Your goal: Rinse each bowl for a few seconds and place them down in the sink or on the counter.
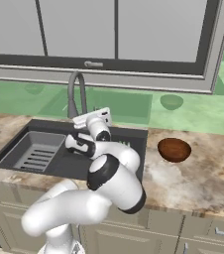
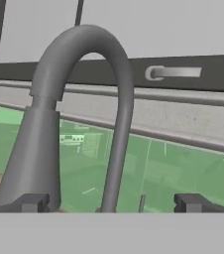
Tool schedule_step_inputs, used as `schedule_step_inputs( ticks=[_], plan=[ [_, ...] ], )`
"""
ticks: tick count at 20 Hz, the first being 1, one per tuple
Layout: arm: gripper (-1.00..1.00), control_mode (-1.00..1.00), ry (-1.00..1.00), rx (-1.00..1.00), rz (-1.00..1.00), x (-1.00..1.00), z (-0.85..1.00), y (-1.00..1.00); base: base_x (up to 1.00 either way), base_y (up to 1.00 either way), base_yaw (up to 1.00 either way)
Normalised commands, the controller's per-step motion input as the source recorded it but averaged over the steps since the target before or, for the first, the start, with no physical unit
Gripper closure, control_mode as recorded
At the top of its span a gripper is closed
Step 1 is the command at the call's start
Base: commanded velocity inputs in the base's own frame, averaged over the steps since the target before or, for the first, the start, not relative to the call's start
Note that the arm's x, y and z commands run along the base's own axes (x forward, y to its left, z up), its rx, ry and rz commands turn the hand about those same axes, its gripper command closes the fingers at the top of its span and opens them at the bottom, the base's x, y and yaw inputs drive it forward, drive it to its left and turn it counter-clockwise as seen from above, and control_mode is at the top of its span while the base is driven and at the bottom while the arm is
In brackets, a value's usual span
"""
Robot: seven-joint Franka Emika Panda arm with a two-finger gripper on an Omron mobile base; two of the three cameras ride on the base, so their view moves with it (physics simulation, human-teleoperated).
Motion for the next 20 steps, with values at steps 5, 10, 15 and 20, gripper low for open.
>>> schedule_step_inputs(
  ticks=[5, 10, 15, 20],
  plan=[
    [-1.00, -1.00, 0.00, 0.00, 0.04, 0.17, -0.12, 0.01, 0.00, 0.00, 0.00],
    [-1.00, -1.00, 0.00, 0.00, 0.03, 0.22, -0.07, 0.00, 0.00, 0.00, 0.00],
    [-1.00, -1.00, 0.00, 0.00, 0.02, 0.27, -0.07, 0.02, 0.00, 0.00, 0.00],
    [-1.00, -1.00, 0.00, 0.00, 0.00, 0.29, -0.08, 0.11, 0.00, 0.00, 0.00]
  ],
)
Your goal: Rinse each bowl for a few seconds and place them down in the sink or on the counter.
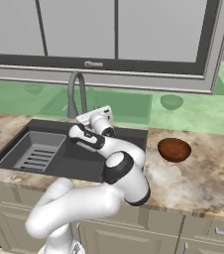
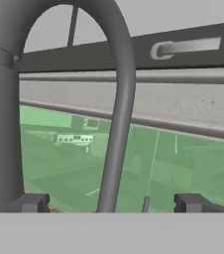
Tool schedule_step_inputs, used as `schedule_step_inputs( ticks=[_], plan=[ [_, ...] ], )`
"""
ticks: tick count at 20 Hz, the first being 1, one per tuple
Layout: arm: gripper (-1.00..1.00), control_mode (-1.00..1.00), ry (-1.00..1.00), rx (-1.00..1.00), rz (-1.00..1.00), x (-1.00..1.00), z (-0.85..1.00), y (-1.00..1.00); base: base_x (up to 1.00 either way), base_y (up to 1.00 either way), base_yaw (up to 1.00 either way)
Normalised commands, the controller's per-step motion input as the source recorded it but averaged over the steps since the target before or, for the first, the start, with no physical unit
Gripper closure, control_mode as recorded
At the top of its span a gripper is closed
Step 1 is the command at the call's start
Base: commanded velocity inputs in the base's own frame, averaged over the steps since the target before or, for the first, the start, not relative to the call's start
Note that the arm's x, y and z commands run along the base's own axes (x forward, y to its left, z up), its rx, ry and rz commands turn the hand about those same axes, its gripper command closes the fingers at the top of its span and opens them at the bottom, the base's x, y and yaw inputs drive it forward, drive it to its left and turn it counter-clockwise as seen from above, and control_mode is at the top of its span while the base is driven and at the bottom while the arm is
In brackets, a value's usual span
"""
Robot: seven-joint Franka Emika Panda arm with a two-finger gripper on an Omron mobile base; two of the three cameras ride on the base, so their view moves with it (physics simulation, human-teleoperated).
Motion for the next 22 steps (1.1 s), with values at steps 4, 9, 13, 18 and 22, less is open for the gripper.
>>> schedule_step_inputs(
  ticks=[4, 9, 13, 18, 22],
  plan=[
    [-1.00, -1.00, 0.00, 0.00, 0.00, 0.25, -0.13, 0.07, 0.00, 0.00, 0.00],
    [-1.00, -1.00, 0.00, 0.00, 0.00, 0.22, -0.16, 0.02, 0.00, 0.00, 0.00],
    [-1.00, -1.00, -0.01, 0.00, 0.01, 0.21, -0.13, -0.01, 0.00, 0.00, 0.00],
    [-1.00, -1.00, 0.00, 0.00, 0.02, 0.22, -0.06, -0.01, 0.00, 0.00, 0.00],
    [-1.00, -1.00, 0.00, 0.00, 0.02, 0.23, -0.07, 0.00, 0.00, 0.00, 0.00]
  ],
)
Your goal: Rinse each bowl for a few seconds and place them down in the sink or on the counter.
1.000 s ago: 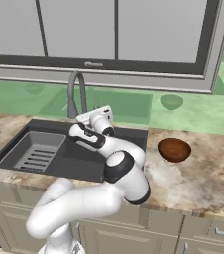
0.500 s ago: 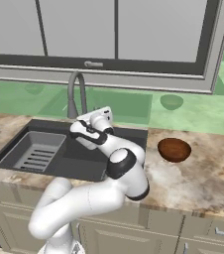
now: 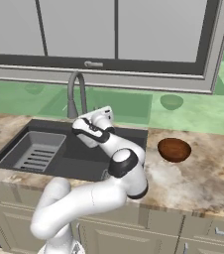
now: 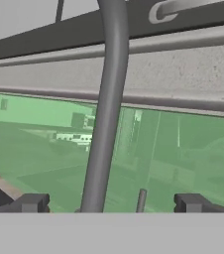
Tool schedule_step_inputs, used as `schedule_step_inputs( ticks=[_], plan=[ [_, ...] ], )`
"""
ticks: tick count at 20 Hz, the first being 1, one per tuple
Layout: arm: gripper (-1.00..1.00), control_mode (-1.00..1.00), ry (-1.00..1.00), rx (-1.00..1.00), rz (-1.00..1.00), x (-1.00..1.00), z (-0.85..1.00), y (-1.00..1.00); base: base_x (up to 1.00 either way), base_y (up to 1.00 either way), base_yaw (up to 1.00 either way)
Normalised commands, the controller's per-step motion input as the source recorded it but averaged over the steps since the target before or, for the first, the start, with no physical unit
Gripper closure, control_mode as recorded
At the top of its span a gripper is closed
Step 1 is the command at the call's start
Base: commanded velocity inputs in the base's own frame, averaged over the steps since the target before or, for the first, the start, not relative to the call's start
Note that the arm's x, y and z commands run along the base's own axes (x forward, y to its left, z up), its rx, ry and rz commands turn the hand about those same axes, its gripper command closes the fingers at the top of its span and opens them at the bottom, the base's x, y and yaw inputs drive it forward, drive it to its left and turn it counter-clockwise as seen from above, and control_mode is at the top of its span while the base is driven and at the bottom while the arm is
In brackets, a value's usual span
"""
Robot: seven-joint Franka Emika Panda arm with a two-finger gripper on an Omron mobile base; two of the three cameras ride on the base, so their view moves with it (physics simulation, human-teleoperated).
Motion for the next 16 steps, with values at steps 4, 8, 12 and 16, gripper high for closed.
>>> schedule_step_inputs(
  ticks=[4, 8, 12, 16],
  plan=[
    [-1.00, -1.00, 0.00, 0.01, 0.03, 0.22, -0.07, -0.01, 0.00, 0.00, 0.00],
    [-1.00, -1.00, 0.00, 0.01, 0.03, 0.16, -0.08, -0.09, 0.00, 0.00, 0.00],
    [-1.00, -1.00, 0.00, 0.01, 0.03, 0.16, -0.09, -0.09, 0.00, 0.00, 0.00],
    [-1.00, -1.00, 0.00, 0.01, 0.03, 0.18, -0.08, -0.06, 0.00, 0.00, 0.00]
  ],
)
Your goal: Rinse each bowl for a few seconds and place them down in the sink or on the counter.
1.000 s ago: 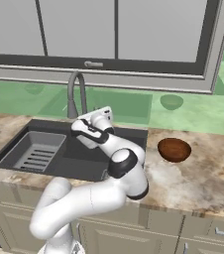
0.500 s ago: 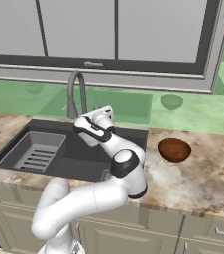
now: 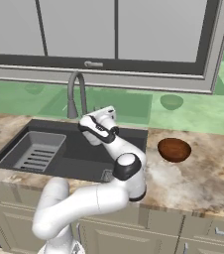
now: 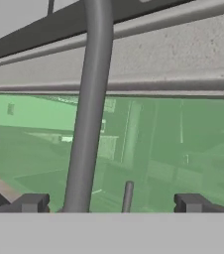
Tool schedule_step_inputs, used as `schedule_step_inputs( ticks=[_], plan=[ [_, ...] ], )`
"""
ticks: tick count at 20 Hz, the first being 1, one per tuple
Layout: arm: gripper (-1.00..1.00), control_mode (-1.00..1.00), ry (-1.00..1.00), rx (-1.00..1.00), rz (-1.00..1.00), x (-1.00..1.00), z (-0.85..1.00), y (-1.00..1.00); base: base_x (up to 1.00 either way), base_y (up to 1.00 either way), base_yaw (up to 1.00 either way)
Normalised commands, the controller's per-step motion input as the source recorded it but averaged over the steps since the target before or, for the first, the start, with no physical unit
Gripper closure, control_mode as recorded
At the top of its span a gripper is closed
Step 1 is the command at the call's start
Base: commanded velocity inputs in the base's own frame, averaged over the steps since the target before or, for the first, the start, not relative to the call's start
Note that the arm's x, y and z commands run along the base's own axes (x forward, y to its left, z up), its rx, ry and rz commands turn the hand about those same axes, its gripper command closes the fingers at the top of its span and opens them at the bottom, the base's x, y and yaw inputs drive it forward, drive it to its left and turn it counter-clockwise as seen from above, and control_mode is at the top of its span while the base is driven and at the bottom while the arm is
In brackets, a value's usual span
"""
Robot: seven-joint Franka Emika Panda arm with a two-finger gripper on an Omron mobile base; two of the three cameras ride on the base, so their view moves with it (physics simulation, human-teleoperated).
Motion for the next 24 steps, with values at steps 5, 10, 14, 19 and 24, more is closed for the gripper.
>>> schedule_step_inputs(
  ticks=[5, 10, 14, 19, 24],
  plan=[
    [-1.00, -1.00, 0.00, 0.00, 0.01, 0.22, -0.08, 0.00, 0.00, 0.00, 0.00],
    [-1.00, -1.00, 0.00, 0.00, 0.00, 0.24, -0.08, 0.02, 0.00, 0.00, 0.00],
    [-1.00, -1.00, 0.00, 0.00, 0.00, 0.24, -0.11, 0.05, 0.00, 0.00, 0.00],
    [-1.00, -1.00, 0.00, 0.00, 0.00, 0.24, -0.11, 0.03, 0.00, 0.00, 0.00],
    [-1.00, -1.00, 0.00, 0.00, 0.00, 0.24, -0.11, 0.01, 0.00, 0.00, 0.00]
  ],
)
